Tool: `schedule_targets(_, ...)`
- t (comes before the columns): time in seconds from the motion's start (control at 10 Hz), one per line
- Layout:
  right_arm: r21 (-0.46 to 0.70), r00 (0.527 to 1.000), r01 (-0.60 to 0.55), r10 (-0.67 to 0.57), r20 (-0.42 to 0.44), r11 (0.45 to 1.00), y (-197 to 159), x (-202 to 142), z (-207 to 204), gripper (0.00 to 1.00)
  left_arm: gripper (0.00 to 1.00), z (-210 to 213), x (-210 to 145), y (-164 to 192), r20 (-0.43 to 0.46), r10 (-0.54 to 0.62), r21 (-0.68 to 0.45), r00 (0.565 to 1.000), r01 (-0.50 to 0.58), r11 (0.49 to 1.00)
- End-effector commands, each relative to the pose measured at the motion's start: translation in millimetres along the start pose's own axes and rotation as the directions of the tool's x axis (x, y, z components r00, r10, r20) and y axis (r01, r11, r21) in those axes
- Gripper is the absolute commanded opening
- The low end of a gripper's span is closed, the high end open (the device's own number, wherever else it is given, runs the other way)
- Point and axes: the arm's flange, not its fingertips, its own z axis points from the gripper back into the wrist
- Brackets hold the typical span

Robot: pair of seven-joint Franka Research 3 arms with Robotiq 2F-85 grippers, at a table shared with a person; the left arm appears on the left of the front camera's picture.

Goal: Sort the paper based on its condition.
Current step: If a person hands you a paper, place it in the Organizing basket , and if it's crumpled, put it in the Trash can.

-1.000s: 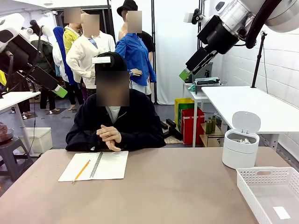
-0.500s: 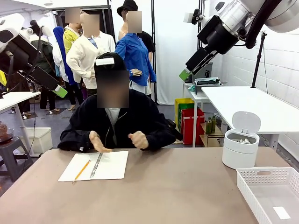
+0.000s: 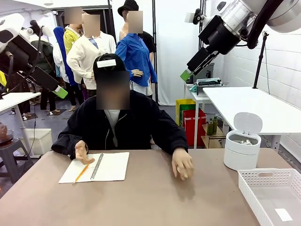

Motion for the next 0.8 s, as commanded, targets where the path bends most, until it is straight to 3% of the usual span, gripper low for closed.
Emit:
schedule_targets(0.0, 0.001, 1.000, 0.002, -0.002, -0.004, 1.000, -0.9, 2.0, -0.6, 1.00, 1.00, 1.0, -0.4, 1.1, 0.003, 0.003, -0.001, 1.000, -0.003, 1.000)
schedule_targets(0.7, 0.001, 1.000, 0.002, -0.002, -0.004, 1.000, -0.9, 2.0, -0.6, 1.00, 1.00, 1.0, -0.4, 1.1, 0.003, 0.003, -0.001, 1.000, -0.003, 1.000)
